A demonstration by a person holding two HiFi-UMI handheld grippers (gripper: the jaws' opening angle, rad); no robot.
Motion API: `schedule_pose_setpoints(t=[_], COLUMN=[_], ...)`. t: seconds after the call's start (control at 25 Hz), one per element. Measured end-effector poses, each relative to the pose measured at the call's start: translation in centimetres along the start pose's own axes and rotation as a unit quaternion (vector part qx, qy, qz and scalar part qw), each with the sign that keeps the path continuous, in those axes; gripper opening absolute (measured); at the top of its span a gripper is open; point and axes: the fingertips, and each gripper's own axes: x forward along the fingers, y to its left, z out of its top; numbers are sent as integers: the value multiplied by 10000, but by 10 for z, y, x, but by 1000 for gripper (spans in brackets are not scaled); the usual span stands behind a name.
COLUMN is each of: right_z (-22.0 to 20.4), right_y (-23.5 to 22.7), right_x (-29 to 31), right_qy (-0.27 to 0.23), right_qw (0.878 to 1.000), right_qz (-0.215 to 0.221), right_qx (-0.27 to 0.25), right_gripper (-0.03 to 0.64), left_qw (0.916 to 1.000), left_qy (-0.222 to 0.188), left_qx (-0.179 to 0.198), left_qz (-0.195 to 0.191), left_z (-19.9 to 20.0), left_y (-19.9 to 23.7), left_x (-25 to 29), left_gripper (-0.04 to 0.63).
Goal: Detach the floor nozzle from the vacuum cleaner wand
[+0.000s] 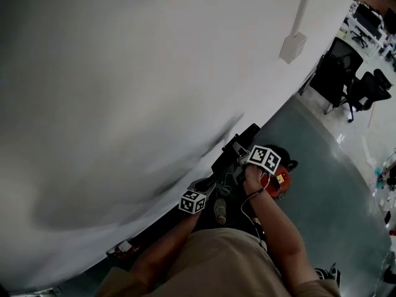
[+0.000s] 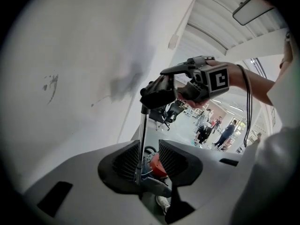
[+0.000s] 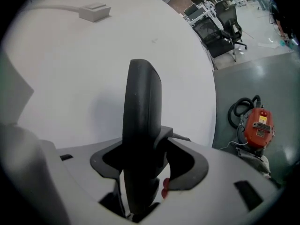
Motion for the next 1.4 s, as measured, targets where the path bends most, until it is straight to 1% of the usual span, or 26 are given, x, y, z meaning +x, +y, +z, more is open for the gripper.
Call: schedule_pose_setpoints(t=[0.16,0.28,0.36,0.48,0.6,0.68,0.76,0.88,1.0,1.04,1.08,1.12,1.16,1.2,1.24,1.28,1.32,1.4], right_z=[9,17,15,11,13,10,6,5,1,0,1,2,2,1,-1,-2,-3,-3], right_y=[-10,-18,-24,-32,-46,-52,-54,-63,-67,-73,-89,-107,-118,-113,-100,-90,-88,-99], right_x=[-45,-78,-102,-139,-174,-195,-213,-234,-255,-266,-282,-297,-308,-312,-311,-311,-314,-327], right_qy=[86,197,333,487,543,571,583,650,799,842,898,962,997,979,921,859,815,756], right_qw=[9997,9992,9985,9977,9976,9974,9966,9952,9921,9929,9949,9947,9935,9947,9946,9920,9902,9906], right_qz=[208,342,417,467,408,428,568,720,965,842,437,-79,-319,-73,469,916,1103,1070], right_qx=[72,77,84,64,-152,-116,-97,-119,47,22,-134,-352,-446,-321,-75,135,263,401], right_gripper=[247,247,245,242,238,235,233,230,227,227,225,224,224,222,222,221,219,218], left_qw=[9997,9979,9950,9863,9737,9634,9495,9232,8969,8891,8824,8768,8720,8672,8618,8558,8497,8402], left_qy=[118,193,274,496,812,997,1147,1361,1659,1720,1751,1766,1775,1778,1779,1779,1779,1778], left_qx=[152,380,605,1091,1516,1765,2096,2600,2937,3018,3076,3111,3134,3164,3209,3263,3315,3377], left_qz=[-174,-485,-743,-1132,-1493,-1753,-2034,-2483,-2860,-2980,-3100,-3212,-3314,-3409,-3502,-3598,-3694,-3852], left_z=[-2,1,4,5,1,-2,-5,-12,-25,-29,-32,-34,-35,-36,-38,-42,-46,-56], left_y=[-2,-16,-31,-57,-83,-103,-123,-151,-178,-189,-200,-211,-221,-231,-240,-250,-259,-276], left_x=[9,25,39,64,97,116,133,159,181,185,186,187,187,188,191,194,196,200], left_gripper=[115,115,124,162,198,222,243,249,249,247,247,247,247,247,246,241,226,186])
